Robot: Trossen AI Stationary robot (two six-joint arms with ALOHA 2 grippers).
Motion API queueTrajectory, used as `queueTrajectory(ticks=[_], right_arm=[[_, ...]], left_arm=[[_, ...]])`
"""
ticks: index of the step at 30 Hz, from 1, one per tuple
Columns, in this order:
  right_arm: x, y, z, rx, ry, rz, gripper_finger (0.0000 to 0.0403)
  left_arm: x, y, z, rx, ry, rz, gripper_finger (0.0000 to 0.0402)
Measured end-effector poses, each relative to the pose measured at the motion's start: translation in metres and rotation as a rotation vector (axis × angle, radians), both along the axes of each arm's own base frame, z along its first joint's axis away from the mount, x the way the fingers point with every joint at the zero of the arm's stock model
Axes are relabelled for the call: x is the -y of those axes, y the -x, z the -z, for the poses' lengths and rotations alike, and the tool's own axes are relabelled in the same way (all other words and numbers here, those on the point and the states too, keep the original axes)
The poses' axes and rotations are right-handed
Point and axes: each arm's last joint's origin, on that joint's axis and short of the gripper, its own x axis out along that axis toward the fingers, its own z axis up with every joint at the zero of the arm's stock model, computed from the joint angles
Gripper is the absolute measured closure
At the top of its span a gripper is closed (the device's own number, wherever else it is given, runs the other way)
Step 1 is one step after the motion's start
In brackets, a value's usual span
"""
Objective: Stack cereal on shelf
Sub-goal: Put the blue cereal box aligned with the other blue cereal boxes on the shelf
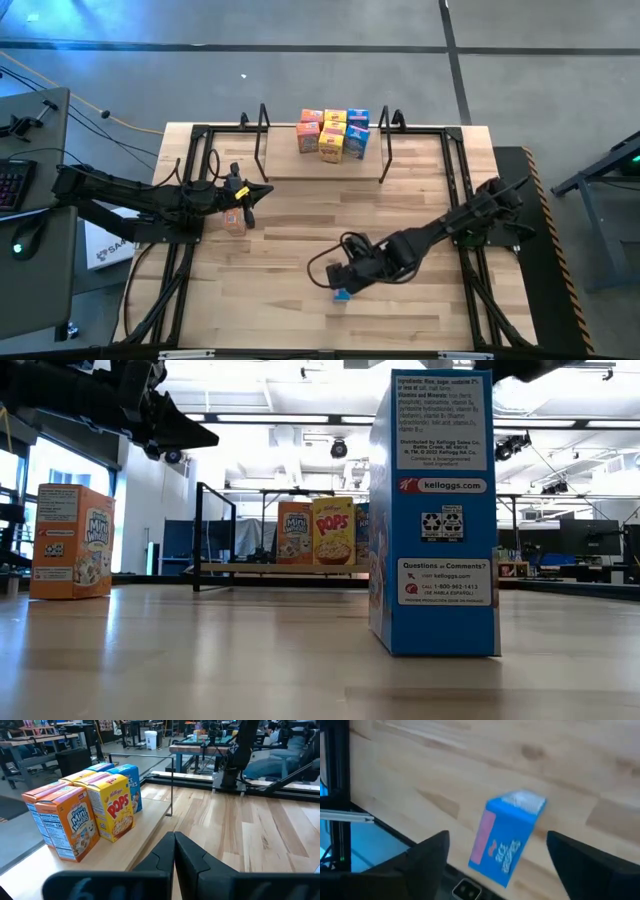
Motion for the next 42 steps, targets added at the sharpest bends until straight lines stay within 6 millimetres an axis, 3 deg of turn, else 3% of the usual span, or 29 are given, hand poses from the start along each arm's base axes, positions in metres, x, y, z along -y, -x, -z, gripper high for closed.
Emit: queueTrajectory(ticks=[13,23,42], right_arm=[[-0.016,-0.007,0.02,-0.01,-0.019,0.06,0.0059],[-0.007,-0.015,0.034,-0.065,0.015,0.055,0.0059],[-0.006,-0.018,0.046,-0.171,-0.076,0.02,0.011]], left_arm=[[0.0,0.0,0.001,-0.012,-0.004,0.0,0.0399],[0.0,0.0,0.001,-0.014,-0.002,0.0,0.0399],[0.0,0.0,0.001,-0.014,-0.001,0.0,0.0399]])
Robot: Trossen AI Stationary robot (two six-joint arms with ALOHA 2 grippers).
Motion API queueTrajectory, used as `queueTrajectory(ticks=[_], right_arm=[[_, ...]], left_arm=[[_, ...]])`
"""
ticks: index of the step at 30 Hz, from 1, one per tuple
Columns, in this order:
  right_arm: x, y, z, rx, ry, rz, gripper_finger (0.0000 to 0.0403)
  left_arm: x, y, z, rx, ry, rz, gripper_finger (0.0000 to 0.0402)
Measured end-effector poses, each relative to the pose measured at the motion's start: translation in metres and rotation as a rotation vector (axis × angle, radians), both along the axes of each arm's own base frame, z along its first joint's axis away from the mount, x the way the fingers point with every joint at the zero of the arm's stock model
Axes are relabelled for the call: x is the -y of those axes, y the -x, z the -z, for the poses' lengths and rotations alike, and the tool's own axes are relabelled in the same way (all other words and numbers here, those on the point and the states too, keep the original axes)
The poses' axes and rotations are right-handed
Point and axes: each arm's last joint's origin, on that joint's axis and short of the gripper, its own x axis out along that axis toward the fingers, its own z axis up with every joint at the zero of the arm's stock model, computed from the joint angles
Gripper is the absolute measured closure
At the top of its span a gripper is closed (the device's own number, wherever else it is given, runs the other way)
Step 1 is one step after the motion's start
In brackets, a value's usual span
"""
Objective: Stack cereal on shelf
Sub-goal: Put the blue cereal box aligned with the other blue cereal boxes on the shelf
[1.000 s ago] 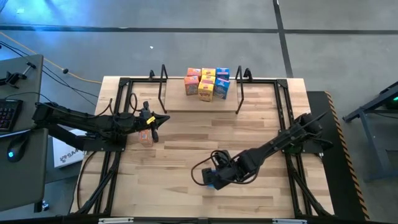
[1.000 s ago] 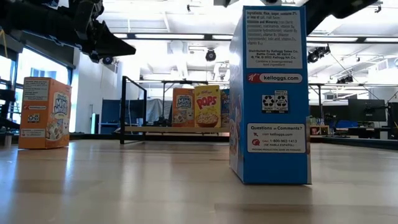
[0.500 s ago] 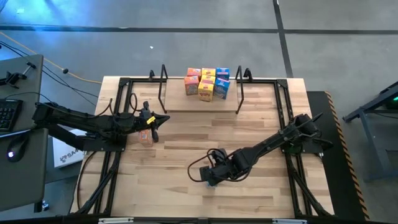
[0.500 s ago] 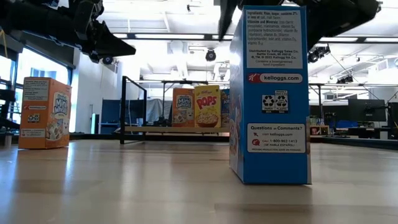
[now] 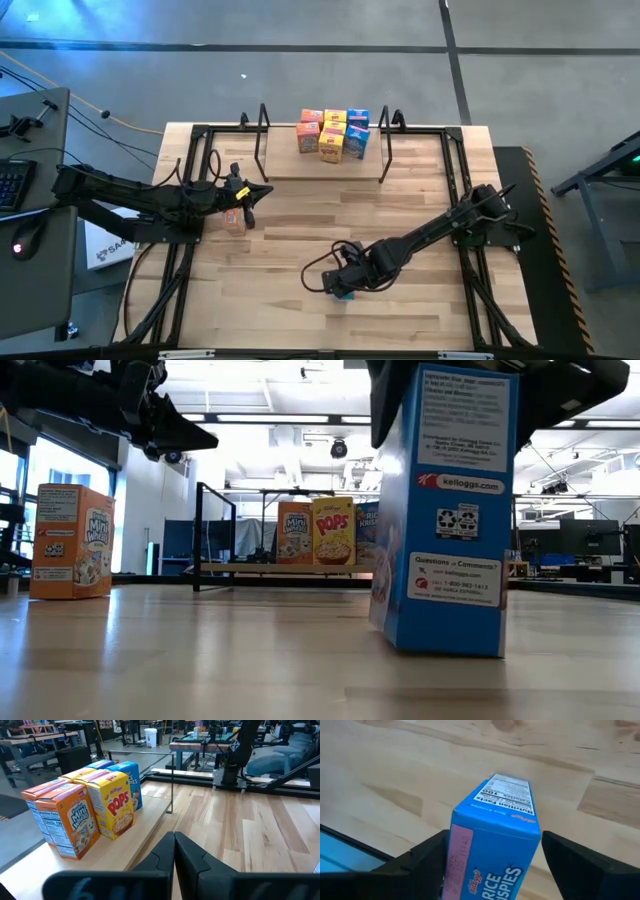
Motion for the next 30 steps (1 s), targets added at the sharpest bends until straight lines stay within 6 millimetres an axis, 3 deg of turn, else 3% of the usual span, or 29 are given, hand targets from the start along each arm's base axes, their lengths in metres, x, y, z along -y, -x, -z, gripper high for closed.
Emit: queueTrajectory(ticks=[16,30], right_arm=[[0.0,-0.002,-0.001,0.01,-0.012,-0.056,0.0169],[0.012,-0.01,-0.024,0.063,0.108,-0.139,0.0231]], left_arm=[[0.0,0.0,0.0,0.003,0.007,-0.001,0.0399],[0.0,0.0,0.0,0.002,0.007,-0.001,0.0399]])
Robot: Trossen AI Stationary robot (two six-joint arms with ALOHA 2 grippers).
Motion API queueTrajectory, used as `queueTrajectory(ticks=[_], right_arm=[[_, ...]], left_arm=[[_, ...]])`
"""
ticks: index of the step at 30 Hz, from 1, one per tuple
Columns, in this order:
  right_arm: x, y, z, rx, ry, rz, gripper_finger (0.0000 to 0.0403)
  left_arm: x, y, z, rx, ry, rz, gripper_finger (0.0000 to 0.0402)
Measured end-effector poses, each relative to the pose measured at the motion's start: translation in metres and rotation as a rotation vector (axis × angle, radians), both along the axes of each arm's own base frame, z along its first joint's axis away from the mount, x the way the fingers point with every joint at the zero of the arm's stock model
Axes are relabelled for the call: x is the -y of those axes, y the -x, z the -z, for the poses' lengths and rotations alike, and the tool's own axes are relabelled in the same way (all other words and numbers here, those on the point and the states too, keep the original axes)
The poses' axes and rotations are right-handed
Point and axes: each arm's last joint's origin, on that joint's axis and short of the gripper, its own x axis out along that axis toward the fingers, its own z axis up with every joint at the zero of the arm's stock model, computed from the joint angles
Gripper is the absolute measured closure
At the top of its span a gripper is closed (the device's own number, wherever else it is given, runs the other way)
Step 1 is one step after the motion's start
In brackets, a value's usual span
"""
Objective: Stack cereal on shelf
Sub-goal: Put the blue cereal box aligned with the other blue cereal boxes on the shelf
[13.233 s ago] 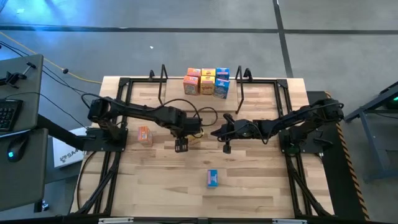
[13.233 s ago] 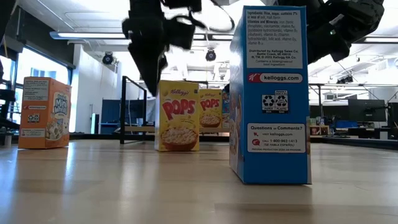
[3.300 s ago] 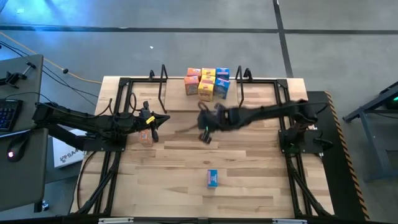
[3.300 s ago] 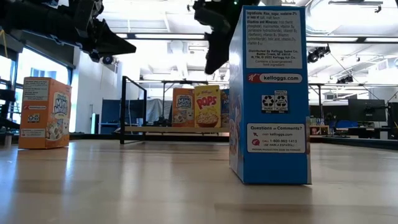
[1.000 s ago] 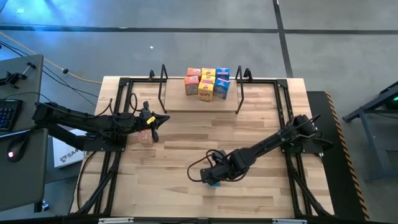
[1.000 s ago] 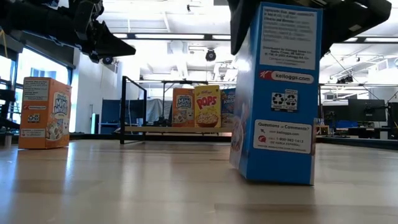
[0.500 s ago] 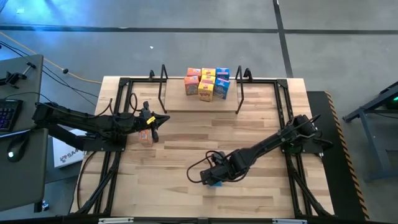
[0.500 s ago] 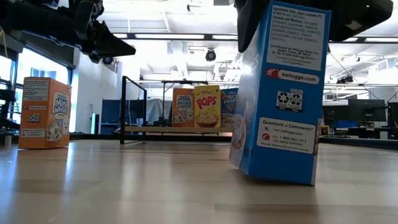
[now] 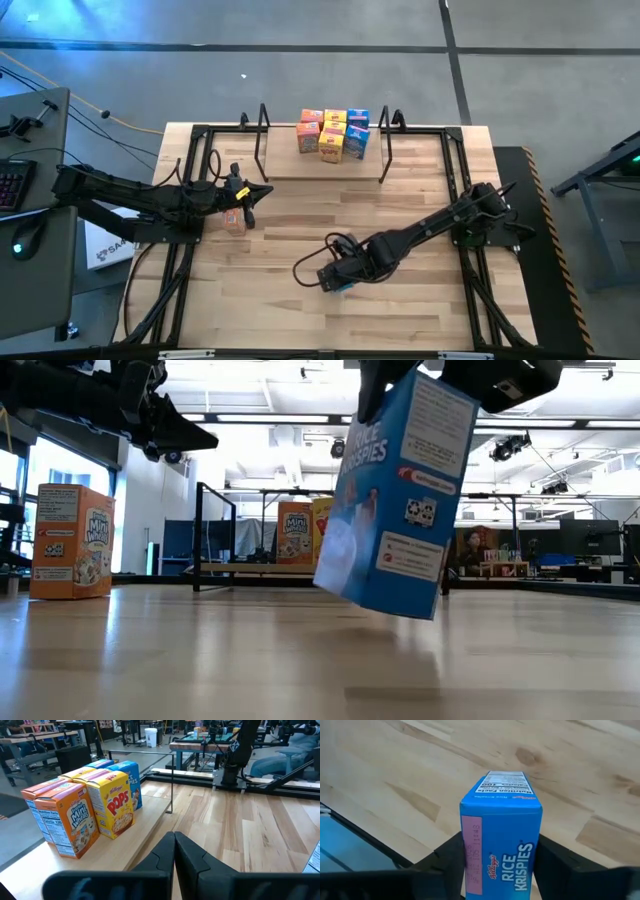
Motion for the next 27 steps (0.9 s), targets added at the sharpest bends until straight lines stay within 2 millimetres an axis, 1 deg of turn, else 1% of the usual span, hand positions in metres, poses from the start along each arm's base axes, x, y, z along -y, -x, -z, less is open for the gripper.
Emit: queueTrajectory(ticks=[4,6,11,14,21,24,27], right_arm=[[0.007,-0.002,-0.005,-0.012,0.027,-0.037,0.0242],[0.014,-0.004,-0.01,-0.014,0.047,-0.062,0.0244],[0.04,-0.01,-0.031,-0.029,0.121,-0.172,0.0244],[0.062,-0.012,-0.049,-0.044,0.178,-0.26,0.0245],[0.124,-0.014,-0.095,-0.036,0.355,-0.472,0.0245],[0.152,-0.01,-0.107,-0.06,0.401,-0.538,0.0245],[0.179,-0.003,-0.11,-0.133,0.444,-0.609,0.0245]], left_arm=[[0.0,0.0,0.0,-0.001,0.0,0.0,0.0399],[0.0,0.0,0.0,-0.002,0.0,0.0,0.0399],[0.0,0.0,0.001,-0.006,-0.001,0.0,0.0399],[0.0,0.0,0.001,-0.006,0.0,0.0,0.0399],[0.0,0.0,0.0,0.002,0.001,0.0,0.0399],[0.0,0.0,0.0,0.001,0.001,0.0,0.0399],[0.0,0.0,0.0,0.001,0.0,0.0,0.0399]])
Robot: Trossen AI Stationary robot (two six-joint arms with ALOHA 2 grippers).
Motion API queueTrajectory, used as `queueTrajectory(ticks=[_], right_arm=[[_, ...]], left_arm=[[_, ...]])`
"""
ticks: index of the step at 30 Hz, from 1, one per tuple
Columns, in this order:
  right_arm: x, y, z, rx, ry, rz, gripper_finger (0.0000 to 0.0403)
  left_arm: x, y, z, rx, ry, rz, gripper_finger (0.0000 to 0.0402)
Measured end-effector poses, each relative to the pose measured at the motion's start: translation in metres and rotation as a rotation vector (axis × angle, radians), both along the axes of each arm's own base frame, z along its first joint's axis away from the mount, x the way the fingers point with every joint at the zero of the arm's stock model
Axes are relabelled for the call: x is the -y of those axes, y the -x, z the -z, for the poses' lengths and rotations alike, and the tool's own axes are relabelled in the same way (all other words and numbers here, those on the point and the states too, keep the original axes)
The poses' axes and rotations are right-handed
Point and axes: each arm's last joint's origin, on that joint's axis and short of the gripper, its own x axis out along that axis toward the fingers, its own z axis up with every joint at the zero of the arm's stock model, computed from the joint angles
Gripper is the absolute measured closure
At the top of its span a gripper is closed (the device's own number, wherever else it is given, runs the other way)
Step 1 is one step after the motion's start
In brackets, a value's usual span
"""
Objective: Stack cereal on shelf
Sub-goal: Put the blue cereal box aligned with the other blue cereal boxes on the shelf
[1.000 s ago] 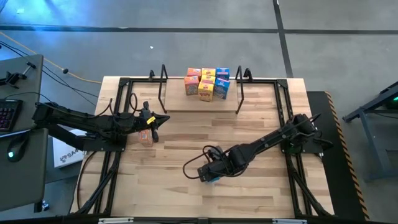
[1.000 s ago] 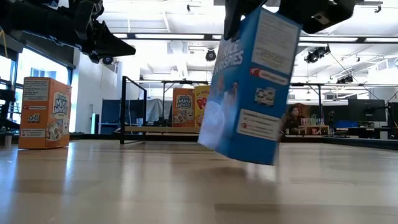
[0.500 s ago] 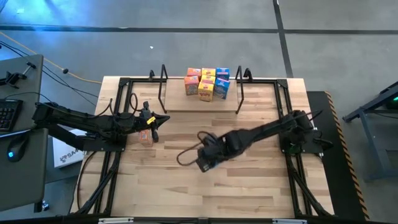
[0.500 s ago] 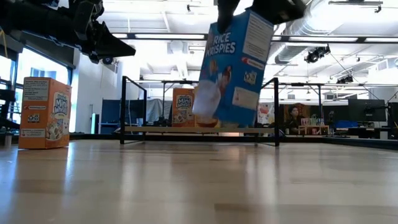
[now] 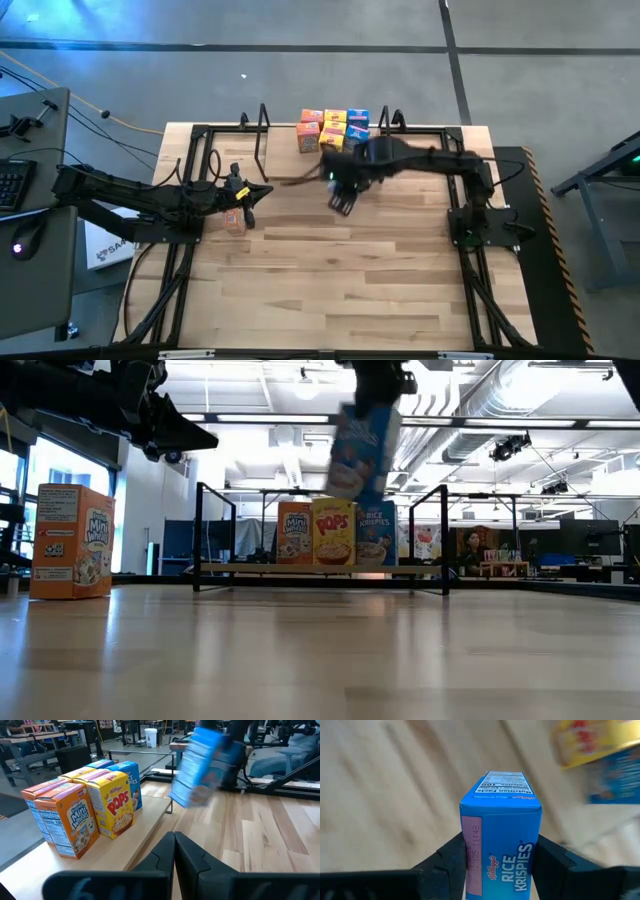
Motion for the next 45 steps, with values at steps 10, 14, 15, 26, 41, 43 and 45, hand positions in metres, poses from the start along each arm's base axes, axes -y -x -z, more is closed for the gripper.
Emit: queueTrajectory(ticks=[10,14,15,26,41,43,45], right_arm=[[0.081,0.015,0.016,-0.168,0.103,-0.142,0.0245],[0.104,0.016,0.032,-0.181,0.089,-0.131,0.0245],[0.108,0.017,0.036,-0.183,0.079,-0.124,0.0245],[0.132,0.017,0.066,-0.175,0.066,-0.079,0.0245],[0.138,0.011,0.068,-0.131,0.155,-0.072,0.022],[0.139,0.011,0.068,-0.133,0.16,-0.071,0.0207],[0.139,0.011,0.068,-0.139,0.175,-0.066,0.0195]], left_arm=[[0.0,0.0,0.0,0.0,0.0,0.0,0.0399],[0.0,0.0,0.0,0.0,0.0,0.0,0.0399],[0.0,0.0,0.0,0.0,0.0,0.0,0.0399],[0.0,0.0,0.0,0.0,0.0,0.0,0.0399],[0.0,0.0,0.0,-0.001,0.0,0.0,0.0399],[0.0,0.0,0.0,-0.001,0.0,0.0,0.0399],[0.0,0.0,0.0,0.0,0.0,0.0,0.0399]])
